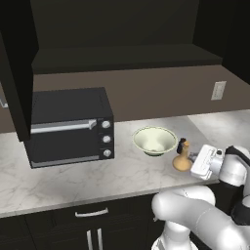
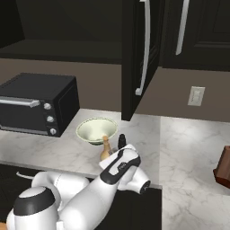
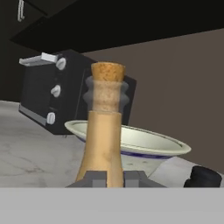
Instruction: Retrieve the bottle and the shaker from the cabinet and place them next to the mixing bowl on the counter. Then add garlic from the fridge to the mixing bowl.
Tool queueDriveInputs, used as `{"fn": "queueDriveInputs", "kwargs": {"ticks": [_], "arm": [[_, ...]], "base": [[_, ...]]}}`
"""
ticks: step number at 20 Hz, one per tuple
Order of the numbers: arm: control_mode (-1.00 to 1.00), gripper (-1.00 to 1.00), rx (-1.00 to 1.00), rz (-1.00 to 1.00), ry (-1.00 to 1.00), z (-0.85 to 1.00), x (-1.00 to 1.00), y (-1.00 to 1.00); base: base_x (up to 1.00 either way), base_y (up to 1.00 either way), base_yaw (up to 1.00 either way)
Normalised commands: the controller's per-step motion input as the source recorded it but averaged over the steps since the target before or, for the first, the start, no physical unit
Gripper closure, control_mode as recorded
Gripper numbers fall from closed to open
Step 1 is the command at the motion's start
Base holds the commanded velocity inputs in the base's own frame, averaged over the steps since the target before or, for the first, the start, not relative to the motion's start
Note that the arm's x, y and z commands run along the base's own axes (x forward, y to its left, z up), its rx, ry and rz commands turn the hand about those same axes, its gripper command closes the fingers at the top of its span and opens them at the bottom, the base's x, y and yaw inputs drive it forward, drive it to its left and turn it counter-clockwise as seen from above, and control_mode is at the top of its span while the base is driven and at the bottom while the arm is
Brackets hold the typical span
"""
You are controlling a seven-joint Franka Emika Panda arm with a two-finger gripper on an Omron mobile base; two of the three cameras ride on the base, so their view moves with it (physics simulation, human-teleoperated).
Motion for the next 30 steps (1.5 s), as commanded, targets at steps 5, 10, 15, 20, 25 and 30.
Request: {"fn": "queueDriveInputs", "kwargs": {"ticks": [5, 10, 15, 20, 25, 30], "arm": [[-1.00, 1.00, 0.00, 0.00, 0.00, -0.06, 0.03, 0.00], [-1.00, -1.00, 0.00, 0.00, 0.00, 0.00, 0.00, 0.00], [-1.00, -1.00, 0.00, 0.00, 0.00, 0.00, 0.00, 0.00], [-1.00, -1.00, 0.00, 0.00, 0.00, 0.00, 0.00, 0.00], [-1.00, -1.00, 0.00, 0.00, 0.00, 0.00, 0.00, 0.00], [-1.00, -1.00, 0.00, -0.03, 0.00, 0.11, -0.11, -0.18]], "base": [[0.00, 0.00, 0.00], [0.00, 0.00, 0.00], [0.00, 0.00, 0.00], [0.00, 0.00, 0.00], [0.00, 0.00, 0.00], [0.00, 0.00, 0.00]]}}
